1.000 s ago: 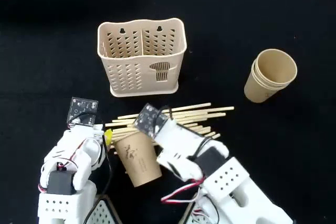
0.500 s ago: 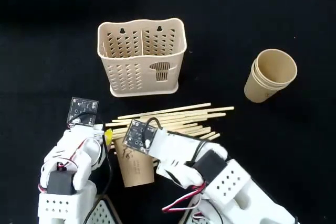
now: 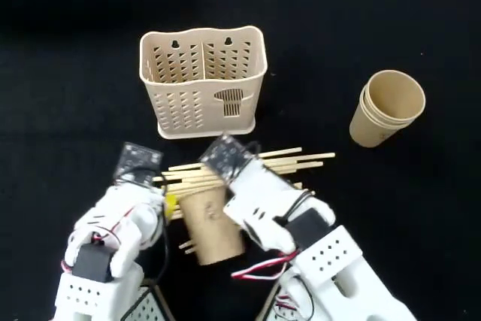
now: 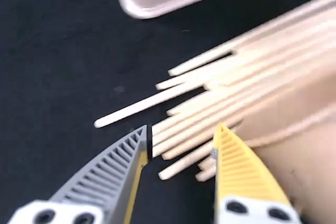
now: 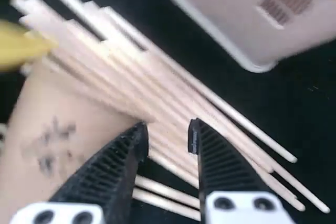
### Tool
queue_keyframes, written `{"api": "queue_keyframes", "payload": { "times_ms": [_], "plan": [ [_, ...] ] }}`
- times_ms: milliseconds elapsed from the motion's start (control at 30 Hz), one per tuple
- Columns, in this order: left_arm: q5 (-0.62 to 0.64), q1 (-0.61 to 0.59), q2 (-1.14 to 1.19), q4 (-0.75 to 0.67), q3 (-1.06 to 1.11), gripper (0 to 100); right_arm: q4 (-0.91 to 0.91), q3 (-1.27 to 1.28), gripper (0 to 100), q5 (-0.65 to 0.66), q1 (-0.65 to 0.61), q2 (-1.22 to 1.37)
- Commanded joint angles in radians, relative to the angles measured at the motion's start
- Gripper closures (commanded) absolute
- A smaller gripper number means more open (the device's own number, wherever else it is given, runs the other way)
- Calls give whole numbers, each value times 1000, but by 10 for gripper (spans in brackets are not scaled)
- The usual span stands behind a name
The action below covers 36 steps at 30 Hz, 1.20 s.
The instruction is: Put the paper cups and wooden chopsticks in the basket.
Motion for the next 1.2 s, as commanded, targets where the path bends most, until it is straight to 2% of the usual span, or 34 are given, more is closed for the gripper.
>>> {"api": "queue_keyframes", "payload": {
  "times_ms": [0, 233, 367, 600, 833, 1067, 1167],
  "plan": [
    [-5, 124, -8, -66, -33, 790, -46, -2, 857, -12, 126, -12],
    [-5, 228, -8, -118, -36, 791, -37, -2, 857, -6, 325, -12],
    [-5, 271, -8, -112, -33, 791, 52, -79, 856, -9, 404, -12],
    [-5, 377, -8, -109, -42, 791, 252, -294, 855, -9, 420, -12],
    [0, 440, -8, -101, -64, 791, 431, -355, 854, -2, 417, -12],
    [2, 433, -8, -104, -73, 791, 436, -252, 857, 198, 423, -12],
    [2, 435, -8, -104, -35, 791, 433, -223, 857, 227, 462, -12]
  ]
}}
